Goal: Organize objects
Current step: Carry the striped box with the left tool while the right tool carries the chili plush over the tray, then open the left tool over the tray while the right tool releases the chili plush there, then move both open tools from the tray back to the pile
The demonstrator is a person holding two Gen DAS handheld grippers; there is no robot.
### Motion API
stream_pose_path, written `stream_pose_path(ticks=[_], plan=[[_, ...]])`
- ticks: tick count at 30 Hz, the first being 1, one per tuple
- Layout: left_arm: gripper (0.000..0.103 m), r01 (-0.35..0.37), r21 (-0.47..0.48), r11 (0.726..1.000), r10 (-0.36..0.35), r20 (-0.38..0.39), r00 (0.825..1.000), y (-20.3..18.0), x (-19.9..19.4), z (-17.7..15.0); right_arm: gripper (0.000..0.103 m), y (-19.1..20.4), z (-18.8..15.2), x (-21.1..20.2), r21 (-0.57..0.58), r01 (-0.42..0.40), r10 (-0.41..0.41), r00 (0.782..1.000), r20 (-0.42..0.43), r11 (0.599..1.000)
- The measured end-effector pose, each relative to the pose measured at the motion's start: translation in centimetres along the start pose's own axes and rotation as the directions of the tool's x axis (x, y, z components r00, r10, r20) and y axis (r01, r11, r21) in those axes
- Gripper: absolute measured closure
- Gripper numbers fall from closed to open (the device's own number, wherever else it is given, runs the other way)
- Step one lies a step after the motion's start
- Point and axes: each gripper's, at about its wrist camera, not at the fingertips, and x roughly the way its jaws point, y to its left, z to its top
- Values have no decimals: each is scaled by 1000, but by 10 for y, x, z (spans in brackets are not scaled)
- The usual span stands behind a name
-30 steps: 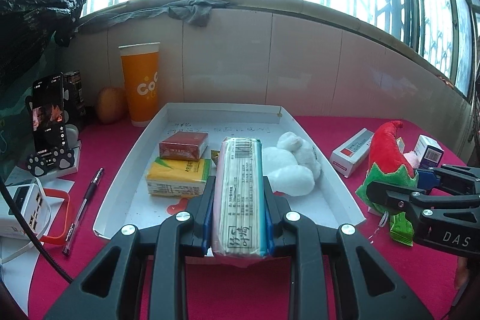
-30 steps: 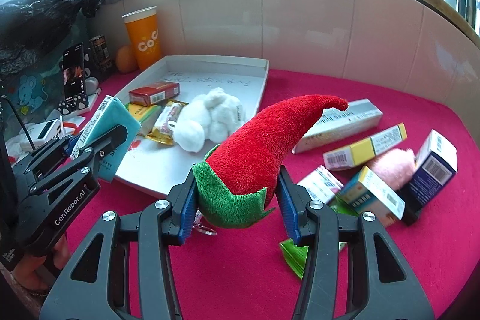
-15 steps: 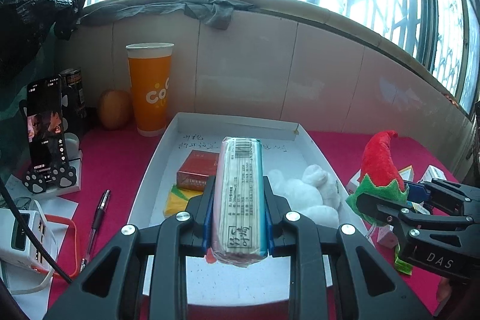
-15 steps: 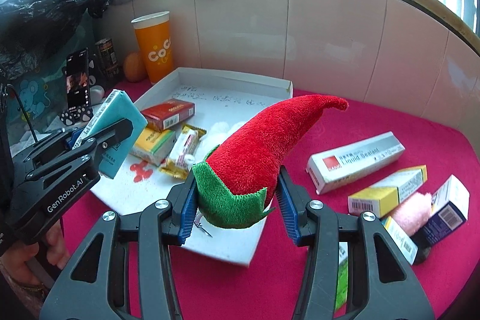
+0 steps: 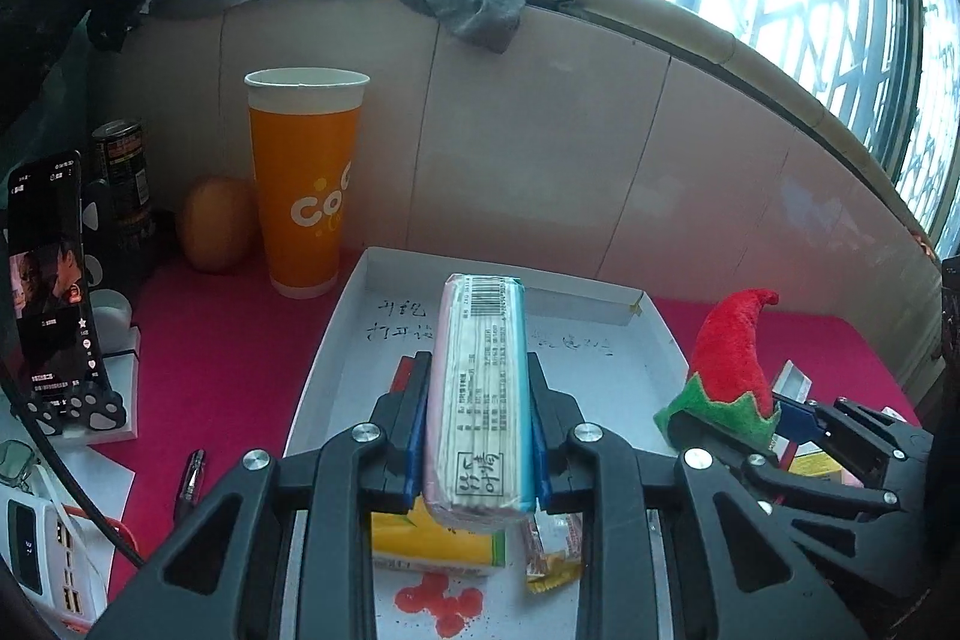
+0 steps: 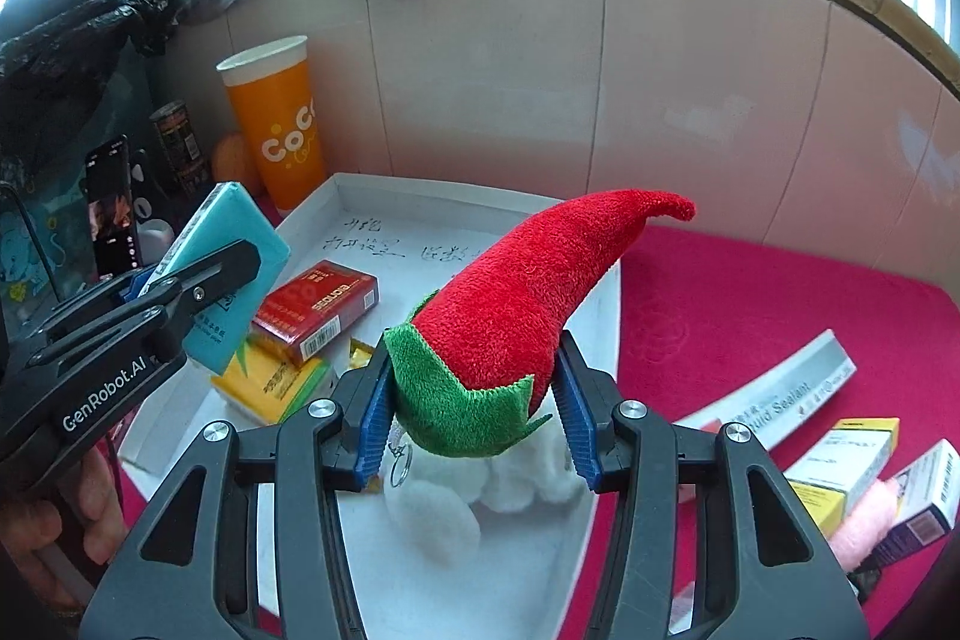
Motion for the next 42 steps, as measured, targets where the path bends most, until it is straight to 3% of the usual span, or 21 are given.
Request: stream_pose_path(ticks=[2,4,5,6,7,11,22,27,31,32,37,42], plan=[[75,-6,4,1000,6,-12,1000,-1,5,1,55,5,2,9,-9,3,-3,1000,-6,1000],[57,-10,4,1000,10,-18,1000,-2,7,1,49,9,2,15,-23,6,-6,1000,-4,1000],[29,-17,0,1000,17,-12,1000,-2,6,-1,47,13,2,17,-36,4,-4,1000,-3,999],[5,-26,-6,1000,26,-4,1000,-1,4,-2,32,14,1,18,-47,1,-1,1000,-3,999],[0,-39,-14,999,39,9,999,1,1,-3,14,17,1,17,-65,1,-1,1000,1,998],[0,-80,-38,996,81,21,996,3,-9,-7,0,26,-7,4,-131,24,-17,998,55,991],[0,-47,-77,996,55,99,994,-9,-52,-15,1,12,-28,-31,-83,5,3,996,92,997],[0,36,-62,997,-30,98,995,-29,-64,-33,1,-16,-44,-61,5,-2,1,992,129,1000],[0,236,-56,970,-231,71,970,-54,-66,-54,1,-52,-63,-91,100,21,-38,986,163,995],[0,258,-38,965,-256,48,965,-62,-65,-58,1,-61,-69,-98,116,41,-60,984,165,992],[0,327,172,929,-323,-52,945,-119,-64,-82,1,-128,-106,-140,270,139,-189,968,168,953],[0,436,281,855,-382,-228,896,-171,-55,-117,1,-202,-138,-158,423,240,-305,948,93,874]])
